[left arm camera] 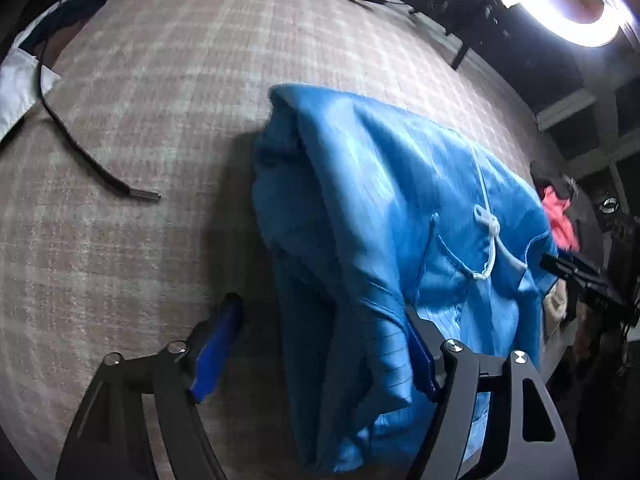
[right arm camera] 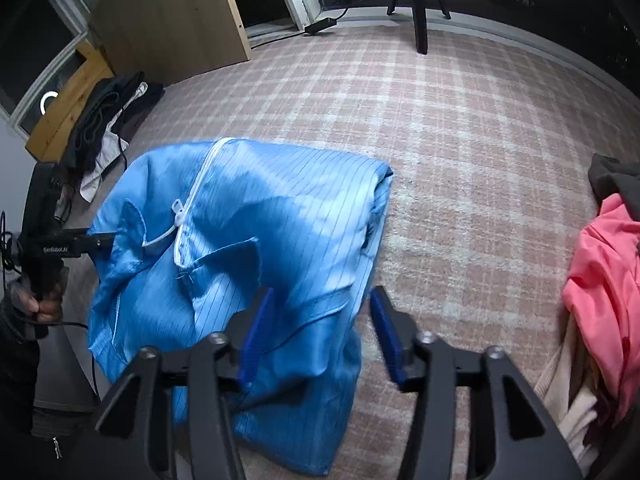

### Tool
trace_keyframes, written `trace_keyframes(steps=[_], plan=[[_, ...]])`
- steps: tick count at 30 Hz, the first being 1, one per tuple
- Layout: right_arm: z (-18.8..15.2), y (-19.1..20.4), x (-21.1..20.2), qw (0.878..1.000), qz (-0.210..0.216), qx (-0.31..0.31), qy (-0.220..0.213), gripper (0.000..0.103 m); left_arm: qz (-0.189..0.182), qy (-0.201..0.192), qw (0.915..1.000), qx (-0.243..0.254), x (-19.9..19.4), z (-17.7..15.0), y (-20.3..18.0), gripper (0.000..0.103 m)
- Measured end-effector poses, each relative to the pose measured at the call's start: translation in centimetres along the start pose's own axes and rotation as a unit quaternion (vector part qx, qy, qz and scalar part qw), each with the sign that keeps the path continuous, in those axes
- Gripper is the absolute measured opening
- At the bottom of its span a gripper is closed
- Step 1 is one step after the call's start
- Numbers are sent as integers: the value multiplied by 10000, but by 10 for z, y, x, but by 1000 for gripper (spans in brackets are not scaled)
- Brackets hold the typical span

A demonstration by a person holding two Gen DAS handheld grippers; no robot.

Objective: Fold clothes
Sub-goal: 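Lift the folded coat with both grippers and carry it toward the wooden board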

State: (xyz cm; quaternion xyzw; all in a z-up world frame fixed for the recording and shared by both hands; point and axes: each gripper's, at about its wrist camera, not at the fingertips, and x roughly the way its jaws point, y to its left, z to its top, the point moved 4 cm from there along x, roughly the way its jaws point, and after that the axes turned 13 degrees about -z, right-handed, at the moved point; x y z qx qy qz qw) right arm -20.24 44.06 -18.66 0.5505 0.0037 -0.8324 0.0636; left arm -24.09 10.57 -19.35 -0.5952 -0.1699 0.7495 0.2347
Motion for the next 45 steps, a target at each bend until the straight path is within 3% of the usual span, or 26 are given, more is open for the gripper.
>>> trace_keyframes(steps=[5,8,11,13,14,15,18,21,24,29,36,45], plan=[[-8,1,23,9992,285,13,268,58,323,66,9988,348,10,-4,-19,70],[-15,5,26,9988,472,83,29,78,521,94,9965,644,17,-8,-32,65],[-22,16,27,9986,460,-158,-212,79,599,50,9944,872,20,-11,-41,52],[-25,27,27,9971,585,-377,-296,57,368,22,9958,842,20,-11,-43,34],[-25,28,29,9967,693,-347,-261,24,200,10,9970,750,20,-11,-43,31],[-27,29,30,9959,826,-289,-208,13,14,-18,9982,602,19,-10,-41,23],[-26,29,31,9919,1267,-16,-86,9,-396,-191,9986,287,12,-6,-37,12],[-17,32,0,9857,1642,143,-355,7,-933,-606,9938,-1,-13,-1,-38,9],[-6,35,-34,9771,2004,285,-657,7,-1077,-903,9899,204,-47,2,-49,9],[20,64,-89,9718,2041,102,-1176,7,-1086,-1286,9834,673,-110,8,-57,9],[89,171,-149,9610,1923,-650,-1880,7,-980,-1963,9695,1092,-226,40,-2,9],[195,370,-137,9485,1850,-892,-2414,7,-148,-2279,9647,1307,-357,105,129,10]])
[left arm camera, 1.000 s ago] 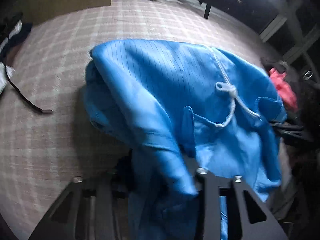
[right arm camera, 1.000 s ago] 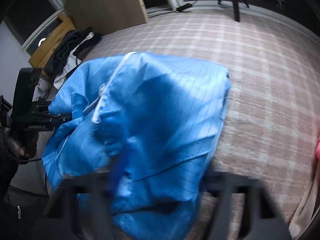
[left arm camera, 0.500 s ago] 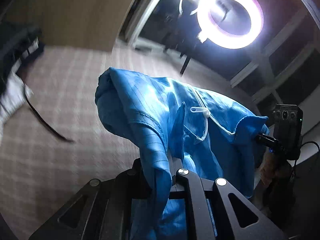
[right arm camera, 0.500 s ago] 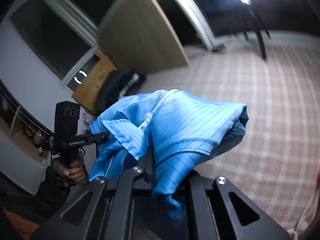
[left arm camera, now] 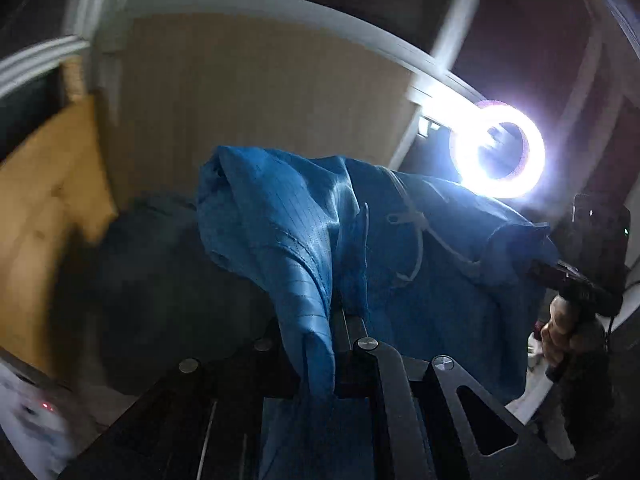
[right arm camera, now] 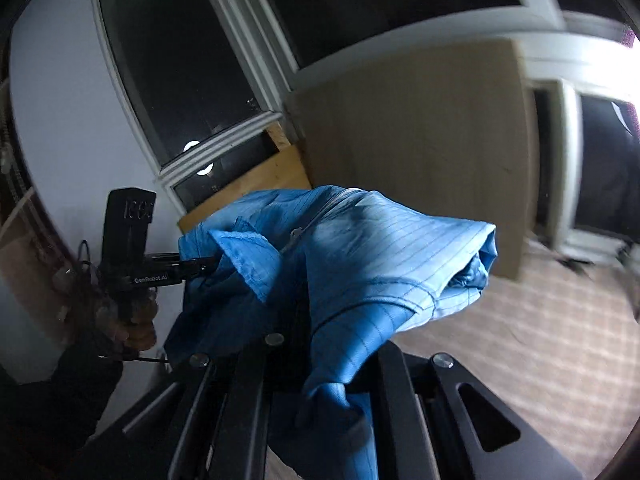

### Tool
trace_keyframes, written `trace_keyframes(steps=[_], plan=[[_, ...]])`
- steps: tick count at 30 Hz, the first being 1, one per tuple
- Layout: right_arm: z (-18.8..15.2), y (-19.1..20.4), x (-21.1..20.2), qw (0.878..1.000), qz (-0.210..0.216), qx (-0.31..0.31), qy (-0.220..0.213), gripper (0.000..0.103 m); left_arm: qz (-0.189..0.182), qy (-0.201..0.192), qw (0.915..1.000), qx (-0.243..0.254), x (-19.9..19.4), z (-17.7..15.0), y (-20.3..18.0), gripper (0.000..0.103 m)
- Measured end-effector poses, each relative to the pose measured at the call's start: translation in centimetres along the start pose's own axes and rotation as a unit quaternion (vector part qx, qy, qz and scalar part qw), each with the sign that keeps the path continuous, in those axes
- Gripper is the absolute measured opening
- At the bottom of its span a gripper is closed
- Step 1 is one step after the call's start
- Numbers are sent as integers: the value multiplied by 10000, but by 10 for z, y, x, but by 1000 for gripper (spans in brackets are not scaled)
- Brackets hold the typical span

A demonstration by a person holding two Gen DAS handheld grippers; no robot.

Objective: Fold clothes
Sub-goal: 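Lift the folded coat with both grippers and carry it toward the wooden board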

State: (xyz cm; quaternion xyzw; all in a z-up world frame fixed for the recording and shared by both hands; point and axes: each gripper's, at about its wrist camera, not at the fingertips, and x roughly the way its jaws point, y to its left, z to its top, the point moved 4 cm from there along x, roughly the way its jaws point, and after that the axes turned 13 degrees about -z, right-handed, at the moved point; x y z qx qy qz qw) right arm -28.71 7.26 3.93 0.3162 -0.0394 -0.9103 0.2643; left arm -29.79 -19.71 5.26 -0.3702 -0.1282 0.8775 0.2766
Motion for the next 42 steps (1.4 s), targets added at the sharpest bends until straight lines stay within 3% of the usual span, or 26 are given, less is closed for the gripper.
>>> trace_keyframes(steps=[4,7,10,15,19,21,23,24,25,26,27,29,32,36,40,42], plan=[[27,46,57,9999,-116,-89,-62,7,200,1,9998,19,-22,24,60,10],[36,60,89,9998,-171,-40,-26,7,228,-24,9997,-52,-28,43,114,10],[42,68,123,9996,-254,25,74,7,176,15,9998,-136,-26,43,147,10],[31,60,182,9981,-434,64,430,7,132,272,9991,-297,11,18,186,10],[-11,39,228,9933,-546,280,983,7,251,638,9950,-731,50,-25,232,16],[-31,28,243,9902,-504,423,1230,8,70,640,9931,-981,56,-39,246,21],[-41,19,250,9887,-386,543,1345,9,-135,622,9917,-1119,54,-43,249,25],[-43,16,250,9881,-310,583,1387,13,-61,654,9915,-1128,51,-43,248,30],[-44,14,248,9875,-243,602,1439,14,127,698,9912,-1116,46,-44,247,42],[-43,13,243,9863,-295,563,1524,20,334,709,9911,-1077,40,-45,245,46],[-43,12,237,9848,-385,507,1618,31,522,671,9911,-1020,31,-46,242,43],[-42,10,222,9825,-568,376,1734,43,687,493,9927,-857,10,-45,230,43],[-33,9,183,9876,-680,297,1381,43,955,216,9942,-434,-19,-33,206,44],[0,9,158,9949,-635,415,658,43,802,26,9968,13,-19,-10,188,46],[22,13,184,9968,-441,339,571,33,792,425,9958,-149,29,-11,210,46],[16,9,225,9940,-536,295,909,31,964,747,9922,-248,55,-23,234,46]])
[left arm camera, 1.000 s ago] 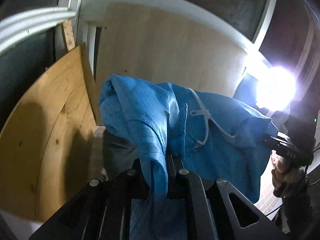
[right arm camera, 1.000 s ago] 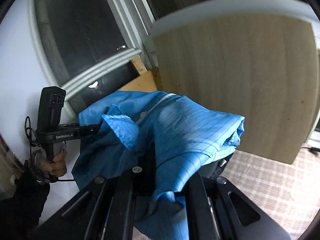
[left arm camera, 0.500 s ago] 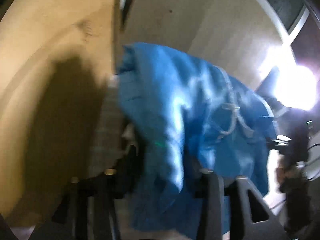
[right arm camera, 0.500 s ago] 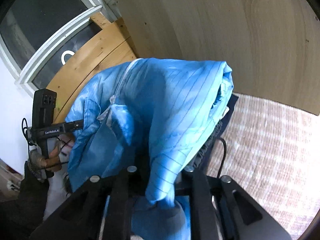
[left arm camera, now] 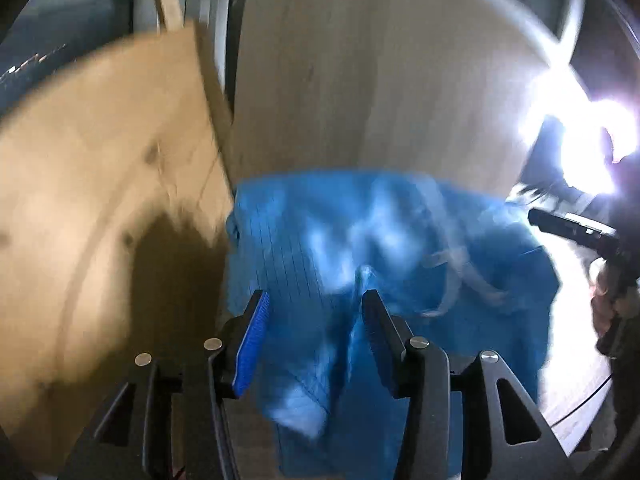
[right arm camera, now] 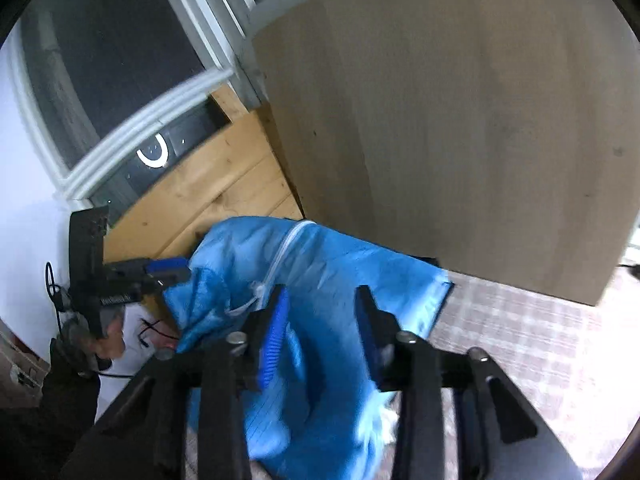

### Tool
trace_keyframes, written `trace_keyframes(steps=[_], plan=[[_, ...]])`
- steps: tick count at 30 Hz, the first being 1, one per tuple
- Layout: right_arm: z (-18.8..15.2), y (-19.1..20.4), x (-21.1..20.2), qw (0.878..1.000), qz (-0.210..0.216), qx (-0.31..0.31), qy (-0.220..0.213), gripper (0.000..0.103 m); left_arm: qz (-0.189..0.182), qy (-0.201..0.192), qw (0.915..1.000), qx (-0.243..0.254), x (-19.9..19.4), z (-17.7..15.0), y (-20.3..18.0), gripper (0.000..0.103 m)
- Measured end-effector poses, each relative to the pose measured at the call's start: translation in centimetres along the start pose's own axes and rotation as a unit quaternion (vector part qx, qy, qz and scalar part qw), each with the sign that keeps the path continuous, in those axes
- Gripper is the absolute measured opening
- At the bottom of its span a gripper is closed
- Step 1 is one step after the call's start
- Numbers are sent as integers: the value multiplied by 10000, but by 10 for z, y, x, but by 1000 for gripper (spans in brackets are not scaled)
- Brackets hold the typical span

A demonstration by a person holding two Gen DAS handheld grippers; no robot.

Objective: Fold clothes
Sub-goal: 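Lift the folded coat with both grippers and carry it toward the wooden board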

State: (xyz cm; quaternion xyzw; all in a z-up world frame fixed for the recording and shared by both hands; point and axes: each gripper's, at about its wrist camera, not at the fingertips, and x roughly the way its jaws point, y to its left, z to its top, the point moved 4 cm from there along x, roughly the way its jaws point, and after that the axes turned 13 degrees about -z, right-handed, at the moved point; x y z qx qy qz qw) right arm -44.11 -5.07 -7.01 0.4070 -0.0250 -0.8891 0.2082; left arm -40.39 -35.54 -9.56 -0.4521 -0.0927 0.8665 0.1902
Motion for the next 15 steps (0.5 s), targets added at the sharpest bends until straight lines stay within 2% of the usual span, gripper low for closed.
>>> trace_keyframes(steps=[1,2,4,7,10,12,15], plan=[[-2,-3,20,9998,-143,-4,166,27,31,171,9998,-66,14,-4,9,48],[-7,-10,40,9989,-264,49,387,18,-2,257,9995,-172,21,-7,14,48],[-11,-23,55,9974,-143,307,640,17,-10,305,9992,-249,22,-9,16,48],[4,-21,27,9992,-210,148,298,19,342,163,9992,120,3,4,1,46],[25,-12,7,9998,-182,-102,-12,19,265,-77,9990,342,-6,28,-13,52],[37,-2,15,9996,-105,-274,50,20,195,-70,9991,362,7,47,-14,52],[35,-2,56,9970,-319,-568,407,19,295,177,9990,300,44,64,-1,52]])
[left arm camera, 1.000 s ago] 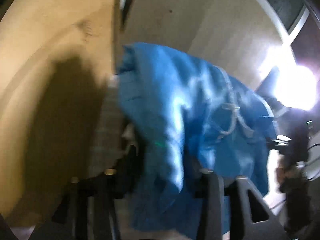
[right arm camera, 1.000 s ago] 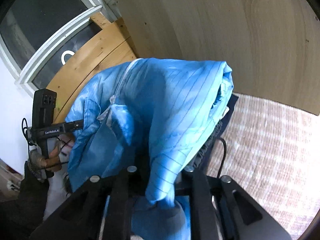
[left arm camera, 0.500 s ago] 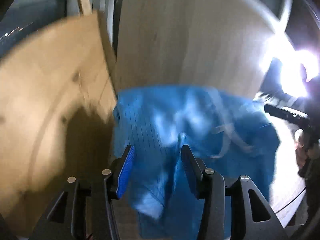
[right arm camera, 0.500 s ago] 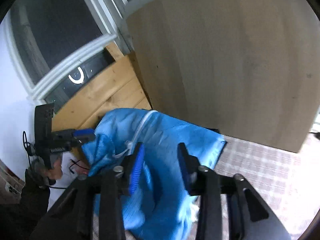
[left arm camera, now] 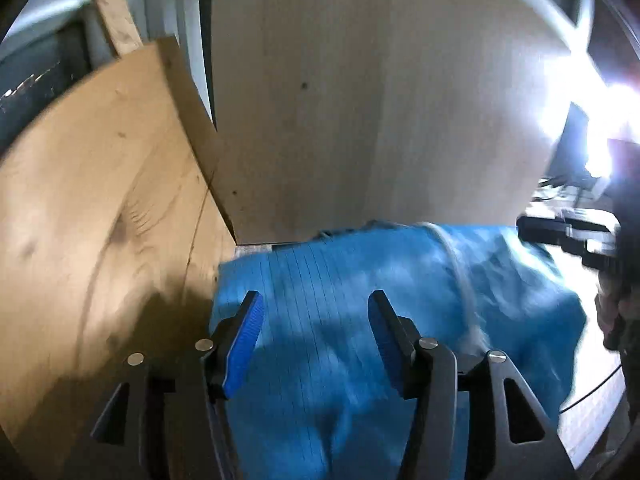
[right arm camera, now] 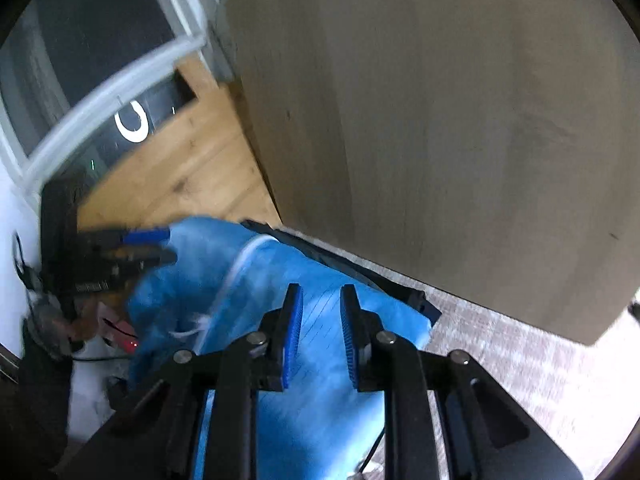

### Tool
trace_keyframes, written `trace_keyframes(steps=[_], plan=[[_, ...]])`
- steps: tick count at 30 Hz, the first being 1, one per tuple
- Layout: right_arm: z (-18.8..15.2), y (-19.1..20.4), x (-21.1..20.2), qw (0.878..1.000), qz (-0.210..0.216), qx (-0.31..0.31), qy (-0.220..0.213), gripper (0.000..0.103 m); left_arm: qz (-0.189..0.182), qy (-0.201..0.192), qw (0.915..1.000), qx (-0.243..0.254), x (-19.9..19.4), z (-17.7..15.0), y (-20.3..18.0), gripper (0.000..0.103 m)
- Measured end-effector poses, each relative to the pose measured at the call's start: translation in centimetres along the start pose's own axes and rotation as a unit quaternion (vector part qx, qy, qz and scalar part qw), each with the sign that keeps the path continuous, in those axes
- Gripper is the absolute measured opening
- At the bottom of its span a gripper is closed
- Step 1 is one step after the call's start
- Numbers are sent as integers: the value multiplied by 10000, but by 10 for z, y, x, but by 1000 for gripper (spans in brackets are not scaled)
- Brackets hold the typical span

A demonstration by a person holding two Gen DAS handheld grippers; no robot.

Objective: Fold clothes
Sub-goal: 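Lower the coat onto the dark clothes pile and open both grippers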

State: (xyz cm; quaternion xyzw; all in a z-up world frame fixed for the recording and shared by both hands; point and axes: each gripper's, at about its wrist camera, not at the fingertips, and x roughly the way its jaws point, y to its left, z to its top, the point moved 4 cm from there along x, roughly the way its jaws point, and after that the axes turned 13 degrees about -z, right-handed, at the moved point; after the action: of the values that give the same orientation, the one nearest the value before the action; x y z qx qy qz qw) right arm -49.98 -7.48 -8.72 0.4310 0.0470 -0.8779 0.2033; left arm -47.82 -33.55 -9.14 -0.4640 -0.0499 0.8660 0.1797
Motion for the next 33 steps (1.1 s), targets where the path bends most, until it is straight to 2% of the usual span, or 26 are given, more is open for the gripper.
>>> trace_keyframes(steps=[3,5,7,10,13,14,16,19,21,24,26,28,29,30,31,32,33], plan=[[-8,-16,54,9960,-703,-186,514,19,-39,312,9993,-181,38,2,16,54],[-7,-31,66,9953,-714,87,646,19,-76,342,9991,-223,42,3,20,54],[-3,-43,51,9957,-707,331,492,19,50,227,9996,-136,26,4,20,53],[4,-45,8,9966,-731,367,75,20,275,-84,9996,-83,-9,5,20,52],[-14,-26,-44,9990,-290,210,-285,20,189,-443,9987,-152,-44,-17,13,53],[-27,-16,-60,9993,-99,112,-354,20,153,-498,9984,-210,-49,-27,12,53],[-50,-3,-75,9992,24,-34,-385,20,41,-501,9984,-275,-52,-49,10,53],[-81,12,-65,9991,-139,-333,-200,20,159,-144,9992,-348,-26,-71,19,54],[-98,8,-33,9953,-637,-679,254,20,155,67,9986,-500,-6,-76,31,63],[-110,-10,-14,9937,-754,-434,712,20,54,14,9973,-730,-8,-76,39,66],[-106,-17,-29,9947,-769,-277,620,21,60,-49,9967,-808,-15,-76,42,65],[-101,-20,-47,9940,-961,-256,449,23,186,-195,9973,-685,-34,-76,35,64],[-101,-23,-57,9943,-984,-160,389,29,200,-272,9974,-642,-44,-78,31,64],[-101,-26,-68,9946,-979,-37,339,44,170,-355,9974,-600,-54,-81,27,65],[-99,-27,-78,9957,-881,128,261,52,104,-426,9974,-563,-61,-85,22,65],[-97,-27,-88,9966,-751,307,173,58,53,-482,9974,-534,-67,-88,18,65],[-96,-22,-93,9972,-622,405,80,58,50,-505,9974,-511,-68,-92,15,65]])
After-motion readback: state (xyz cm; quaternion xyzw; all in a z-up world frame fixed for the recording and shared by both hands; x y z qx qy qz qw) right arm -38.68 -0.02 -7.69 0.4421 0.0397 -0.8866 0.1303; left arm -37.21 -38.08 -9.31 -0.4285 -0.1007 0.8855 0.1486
